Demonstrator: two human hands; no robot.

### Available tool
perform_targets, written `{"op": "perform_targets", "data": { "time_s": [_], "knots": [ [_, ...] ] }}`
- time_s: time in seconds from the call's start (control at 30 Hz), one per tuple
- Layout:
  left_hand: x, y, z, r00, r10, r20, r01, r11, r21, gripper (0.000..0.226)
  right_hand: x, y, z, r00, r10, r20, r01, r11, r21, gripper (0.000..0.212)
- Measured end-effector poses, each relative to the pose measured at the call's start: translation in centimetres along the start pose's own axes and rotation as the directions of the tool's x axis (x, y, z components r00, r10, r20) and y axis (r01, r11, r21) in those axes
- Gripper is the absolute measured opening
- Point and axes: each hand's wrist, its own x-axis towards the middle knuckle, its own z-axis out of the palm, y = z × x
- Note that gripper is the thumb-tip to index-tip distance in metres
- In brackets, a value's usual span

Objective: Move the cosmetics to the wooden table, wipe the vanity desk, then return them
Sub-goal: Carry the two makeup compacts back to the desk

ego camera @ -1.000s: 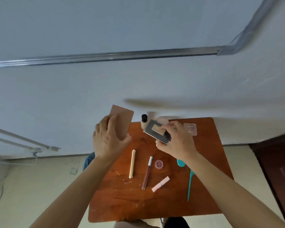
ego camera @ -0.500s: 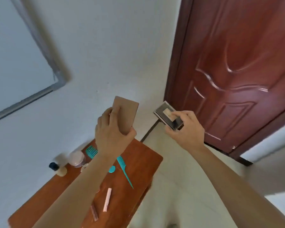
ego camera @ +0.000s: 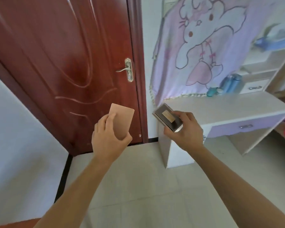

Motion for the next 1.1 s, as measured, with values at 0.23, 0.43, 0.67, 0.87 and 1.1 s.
{"op": "perform_targets", "data": {
  "time_s": [0.23, 0.43, 0.67, 0.87, 1.1],
  "knots": [
    [5.7, 11.7, 12.5, 0.978, 0.126, 0.167, -0.12, 0.992, -0.047, 0.081, 7.3, 12.3, -6.3, 0.981, 0.176, -0.076, -0.181, 0.982, -0.061, 0.059],
    [12.6, 16.4, 22.5, 0.957, 0.224, 0.182, -0.209, 0.973, -0.098, 0.079, 15.2, 19.3, -6.1, 0.97, 0.217, -0.112, -0.229, 0.968, -0.103, 0.061],
    [23.2, 21.7, 33.8, 0.918, 0.276, 0.284, -0.239, 0.958, -0.159, 0.079, 27.5, 25.9, -6.5, 0.958, 0.256, -0.127, -0.278, 0.936, -0.217, 0.061],
    [29.1, 26.0, 41.3, 0.889, 0.302, 0.344, -0.276, 0.953, -0.123, 0.079, 34.5, 31.6, -7.2, 0.939, 0.31, -0.149, -0.338, 0.911, -0.237, 0.063],
    [31.6, 28.4, 50.3, 0.893, 0.164, 0.419, -0.191, 0.981, 0.023, 0.082, 42.8, 40.1, -4.3, 0.965, 0.258, 0.047, -0.236, 0.932, -0.275, 0.06]
  ]
}}
